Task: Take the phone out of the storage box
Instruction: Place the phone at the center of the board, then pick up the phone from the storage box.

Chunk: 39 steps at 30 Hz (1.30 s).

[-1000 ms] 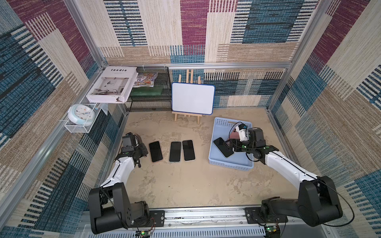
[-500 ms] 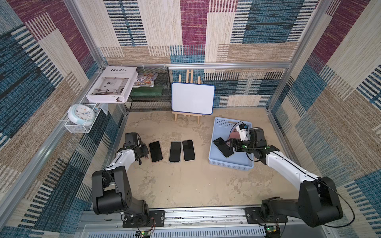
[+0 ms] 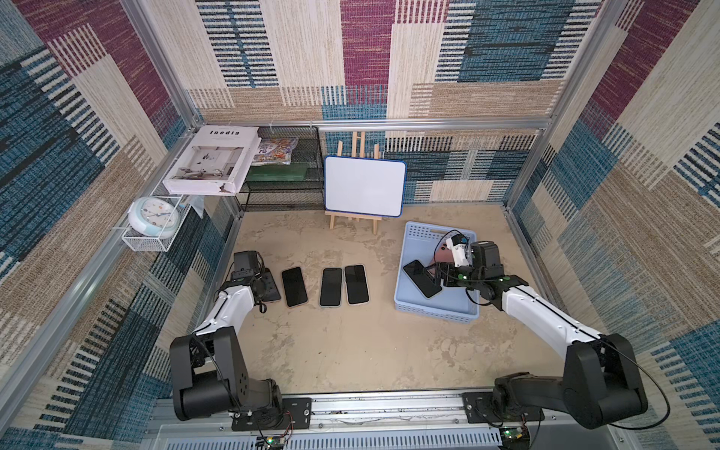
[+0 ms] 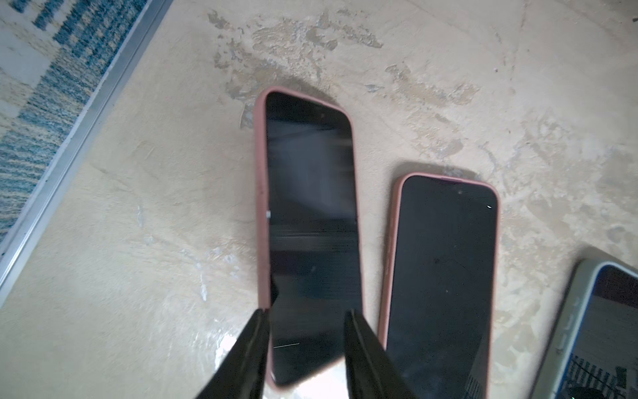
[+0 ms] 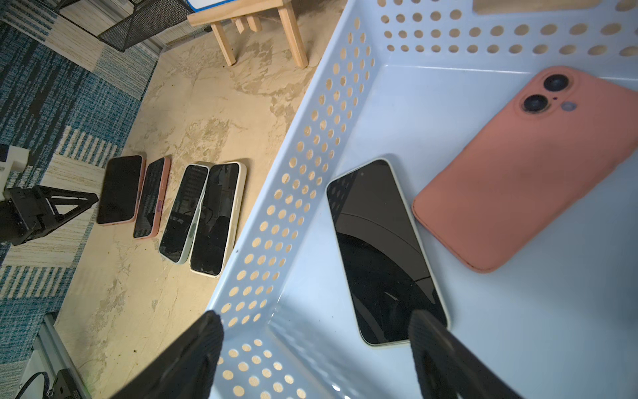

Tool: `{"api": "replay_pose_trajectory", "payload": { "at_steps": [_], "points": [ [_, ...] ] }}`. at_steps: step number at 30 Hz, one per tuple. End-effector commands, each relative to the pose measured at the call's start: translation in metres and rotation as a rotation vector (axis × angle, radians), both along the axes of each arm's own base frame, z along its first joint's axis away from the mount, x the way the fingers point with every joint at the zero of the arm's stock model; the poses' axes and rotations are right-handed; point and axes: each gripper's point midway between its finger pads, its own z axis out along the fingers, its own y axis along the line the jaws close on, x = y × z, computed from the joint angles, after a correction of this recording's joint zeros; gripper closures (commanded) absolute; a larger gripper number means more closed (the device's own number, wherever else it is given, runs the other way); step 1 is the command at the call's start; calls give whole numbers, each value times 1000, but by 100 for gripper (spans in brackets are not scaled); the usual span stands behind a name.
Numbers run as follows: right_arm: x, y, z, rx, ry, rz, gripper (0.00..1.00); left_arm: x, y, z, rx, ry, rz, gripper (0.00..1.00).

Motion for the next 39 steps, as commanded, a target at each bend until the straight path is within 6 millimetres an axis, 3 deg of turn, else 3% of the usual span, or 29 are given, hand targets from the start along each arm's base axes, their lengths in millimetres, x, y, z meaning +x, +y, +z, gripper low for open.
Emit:
{"api": "replay_pose_trajectory", "payload": {
  "at_steps": [1,6,7,9,10,18,22,26,34,39],
  "points": [
    [2,1,5,5,-21,5,10,-6,7,3,37,12,33,59],
    [3,-3,1,-14,-18,-13,10,-7,2,18,52,-25,18,56],
    [3,-4,0,-24,-17,-18,9,-5,-3,22,46,-38,1,51],
    [5,-9,-3,-49,-13,-33,8,3,-24,33,38,-74,-69,26],
    [5,-11,-5,-62,-9,-45,7,7,-36,37,38,-85,-110,22],
    [15,-31,-10,-156,21,-140,4,33,-159,71,21,-161,-448,22],
    [18,-30,-11,-202,24,-99,6,30,-219,84,-89,-219,-602,22],
    [22,-25,-25,-246,58,-29,7,22,-273,96,-130,-274,-724,24],
    [38,5,-43,-399,-53,185,11,-1,-360,88,-225,-218,-871,24],
    [54,29,-47,-491,-120,291,10,-9,-385,68,-257,-141,-887,26]
  ]
}}
